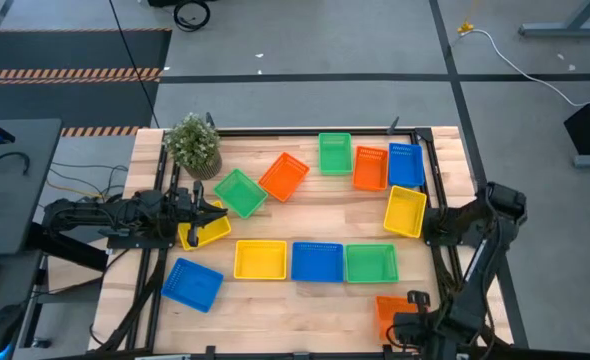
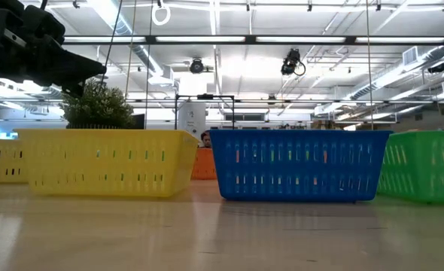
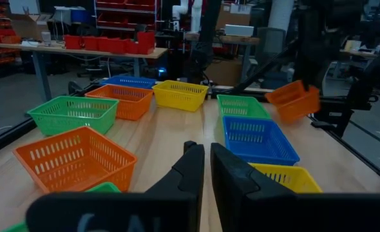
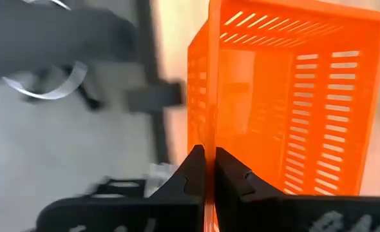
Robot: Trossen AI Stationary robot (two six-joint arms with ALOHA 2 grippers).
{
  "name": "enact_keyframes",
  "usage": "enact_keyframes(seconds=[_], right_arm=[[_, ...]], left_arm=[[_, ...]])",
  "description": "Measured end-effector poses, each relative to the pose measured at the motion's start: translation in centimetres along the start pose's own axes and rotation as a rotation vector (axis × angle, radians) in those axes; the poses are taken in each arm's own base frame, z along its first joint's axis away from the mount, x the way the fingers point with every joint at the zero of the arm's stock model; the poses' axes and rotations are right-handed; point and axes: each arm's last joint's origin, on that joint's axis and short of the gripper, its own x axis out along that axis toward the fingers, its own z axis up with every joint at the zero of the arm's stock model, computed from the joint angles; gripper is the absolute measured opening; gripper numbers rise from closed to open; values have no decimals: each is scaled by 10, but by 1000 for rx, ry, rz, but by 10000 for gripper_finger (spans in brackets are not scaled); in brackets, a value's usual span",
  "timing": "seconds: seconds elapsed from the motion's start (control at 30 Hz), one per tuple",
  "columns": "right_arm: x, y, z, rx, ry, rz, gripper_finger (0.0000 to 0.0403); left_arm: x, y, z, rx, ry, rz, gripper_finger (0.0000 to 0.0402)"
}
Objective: Stack baskets by color
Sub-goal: Move the center orange bin to the bottom right of the table
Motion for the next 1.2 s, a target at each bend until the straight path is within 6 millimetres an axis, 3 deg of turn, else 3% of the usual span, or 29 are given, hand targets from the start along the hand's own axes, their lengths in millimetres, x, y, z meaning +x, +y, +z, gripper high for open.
enact_keyframes(seconds=[0.33, 0.8, 1.2], right_arm=[[33, 2, -4, -78, 92, -88, 14], [36, 10, 2, -128, 31, -20, 16], [39, 7, 27, -170, -42, 12, 20]], left_arm=[[0, 0, 0, 0, 0, 0, 34], [0, 0, 0, 0, -1, 0, 28], [0, 0, 0, 0, -1, 0, 38]])
